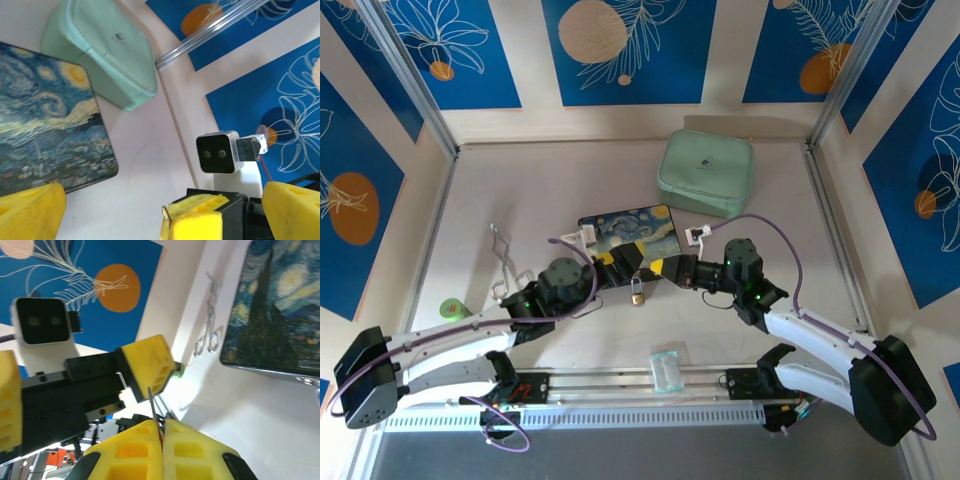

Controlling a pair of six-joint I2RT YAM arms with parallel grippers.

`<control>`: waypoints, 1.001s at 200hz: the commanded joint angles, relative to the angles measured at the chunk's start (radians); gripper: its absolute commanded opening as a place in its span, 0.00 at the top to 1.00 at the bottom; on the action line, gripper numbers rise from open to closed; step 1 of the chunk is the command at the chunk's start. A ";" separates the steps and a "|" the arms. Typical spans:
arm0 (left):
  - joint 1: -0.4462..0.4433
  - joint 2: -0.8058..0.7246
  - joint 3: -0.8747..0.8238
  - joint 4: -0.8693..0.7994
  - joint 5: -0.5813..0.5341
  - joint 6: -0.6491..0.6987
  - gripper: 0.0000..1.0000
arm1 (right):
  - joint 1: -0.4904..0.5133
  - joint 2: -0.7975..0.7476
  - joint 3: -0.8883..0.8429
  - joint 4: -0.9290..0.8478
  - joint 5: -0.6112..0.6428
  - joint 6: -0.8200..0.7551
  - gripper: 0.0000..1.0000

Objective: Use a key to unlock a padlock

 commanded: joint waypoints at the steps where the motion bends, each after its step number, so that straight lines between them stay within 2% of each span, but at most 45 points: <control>1: 0.008 -0.023 -0.016 -0.114 -0.019 0.014 0.01 | -0.009 -0.019 -0.007 -0.146 0.010 -0.084 1.00; 43: 0.006 -0.052 -0.060 -0.172 -0.018 0.000 0.06 | -0.031 -0.008 -0.023 -0.258 -0.016 -0.164 1.00; 86: 0.001 -0.015 -0.172 -0.068 -0.012 -0.079 0.15 | -0.056 0.020 -0.035 -0.334 -0.031 -0.187 1.00; 110: -0.008 0.047 -0.162 -0.083 -0.002 -0.081 0.19 | -0.067 0.031 -0.033 -0.410 0.012 -0.188 1.00; 129: -0.012 0.114 -0.117 -0.142 0.015 -0.051 0.28 | -0.068 0.033 -0.042 -0.419 0.023 -0.187 1.00; 136: -0.014 0.141 -0.109 -0.134 0.023 -0.037 0.33 | -0.068 0.031 -0.046 -0.415 0.022 -0.184 1.00; 156: -0.018 0.224 -0.106 -0.064 0.046 -0.025 0.38 | -0.068 0.030 -0.046 -0.432 0.029 -0.180 1.00; 180: -0.025 0.308 -0.104 0.016 0.042 -0.029 0.40 | -0.071 0.035 -0.029 -0.508 0.061 -0.200 1.00; 200: -0.039 0.369 -0.057 -0.002 0.031 0.002 0.40 | -0.072 0.019 -0.033 -0.519 0.064 -0.204 1.00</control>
